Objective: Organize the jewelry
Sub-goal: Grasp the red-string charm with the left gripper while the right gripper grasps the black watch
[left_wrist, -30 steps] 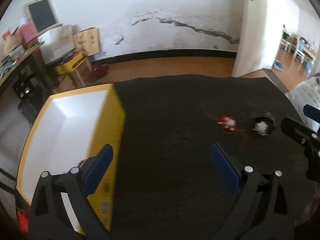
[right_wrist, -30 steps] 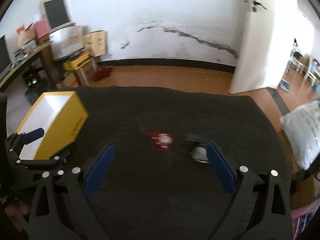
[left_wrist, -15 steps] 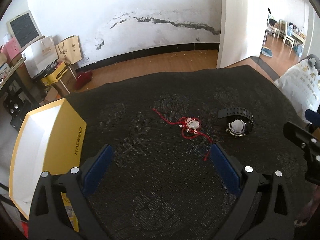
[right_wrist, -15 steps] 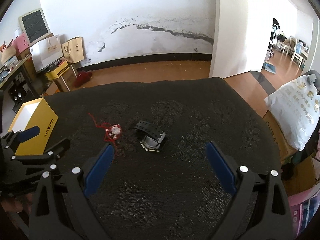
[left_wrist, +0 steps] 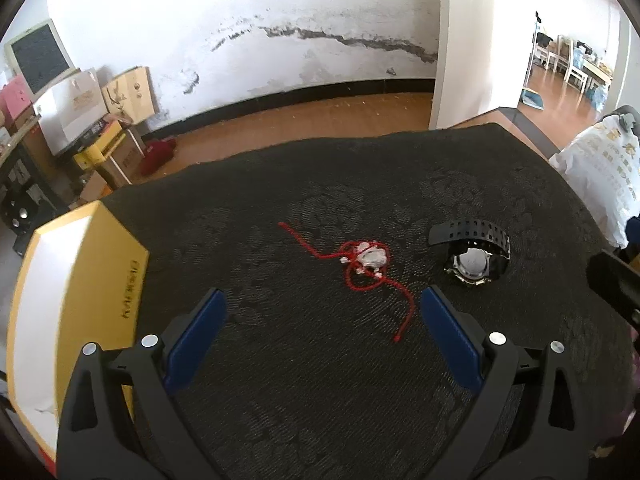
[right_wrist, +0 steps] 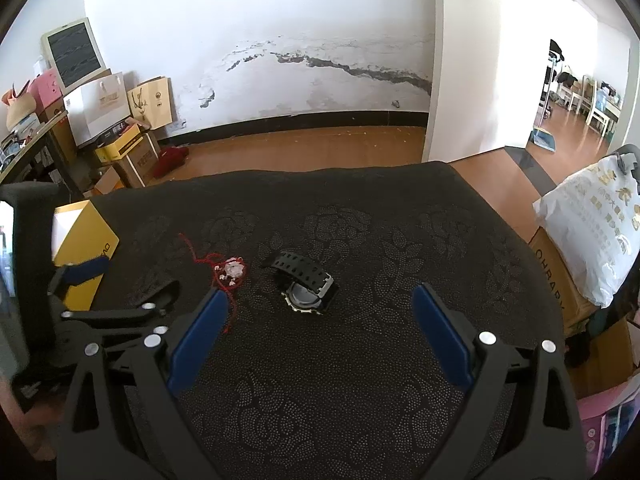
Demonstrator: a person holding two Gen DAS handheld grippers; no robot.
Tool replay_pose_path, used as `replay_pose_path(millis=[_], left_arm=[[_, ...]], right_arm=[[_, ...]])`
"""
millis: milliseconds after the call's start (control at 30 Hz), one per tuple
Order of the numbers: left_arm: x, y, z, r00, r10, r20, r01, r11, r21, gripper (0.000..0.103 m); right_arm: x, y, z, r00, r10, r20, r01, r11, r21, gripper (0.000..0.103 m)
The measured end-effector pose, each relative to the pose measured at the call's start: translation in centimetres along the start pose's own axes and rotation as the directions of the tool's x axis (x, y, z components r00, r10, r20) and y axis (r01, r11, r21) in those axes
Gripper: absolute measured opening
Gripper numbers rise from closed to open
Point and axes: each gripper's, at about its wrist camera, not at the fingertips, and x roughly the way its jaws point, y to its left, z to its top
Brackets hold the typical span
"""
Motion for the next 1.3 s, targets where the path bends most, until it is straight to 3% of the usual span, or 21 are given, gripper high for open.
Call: replay_pose_path(millis=[567,900,967,1033,1133,1267,1300], left_arm=[[10.6,-2.8,-0.2,0.993,-0.026,-0.119,0.022,0.999,-0.029,0.095],[11.7,-2.6,0.2,0.995,-0.047,-0.084,0.041,0.996,-0.074,0.095],[11.7,-2.7,0.3,0.996,-0.039,-0.076,0.034,0.997,-0.074,0.088],[11.4,-2.6,0.6,0.998,-0.034,-0.062,0.03,0.997,-0.071,0.063],[11.2,-2.1,0.7,0.998,-0.024,-0.064,0.02,0.997,-0.073,0.04],[10.8,-1.5,0.4,0.997,-0.041,-0.061,0.036,0.996,-0.077,0.036],[10.6,-1.4,0.3,0.997,-0.044,-0.066,0.039,0.996,-0.078,0.022]], right_arm=[[1.1,-1.7,-0.3,1.0,-0.001,-0.019,0.001,1.0,0.026,0.09],[1.2,-1.6,-0.6,1.0,0.0,-0.024,0.001,1.0,0.017,0.09],[1.3,-1.6,-0.6,1.0,-0.002,-0.026,0.003,1.0,0.016,0.09],[1.3,-1.6,-0.6,1.0,-0.002,-0.026,0.003,1.0,0.015,0.09],[1.6,-1.4,-0.6,0.999,0.003,-0.035,-0.003,1.0,0.01,0.09],[2.2,-1.0,-0.8,0.999,0.007,-0.049,-0.007,1.0,-0.002,0.09],[2.4,-1.0,-0.8,0.999,0.007,-0.052,-0.007,1.0,-0.004,0.09]])
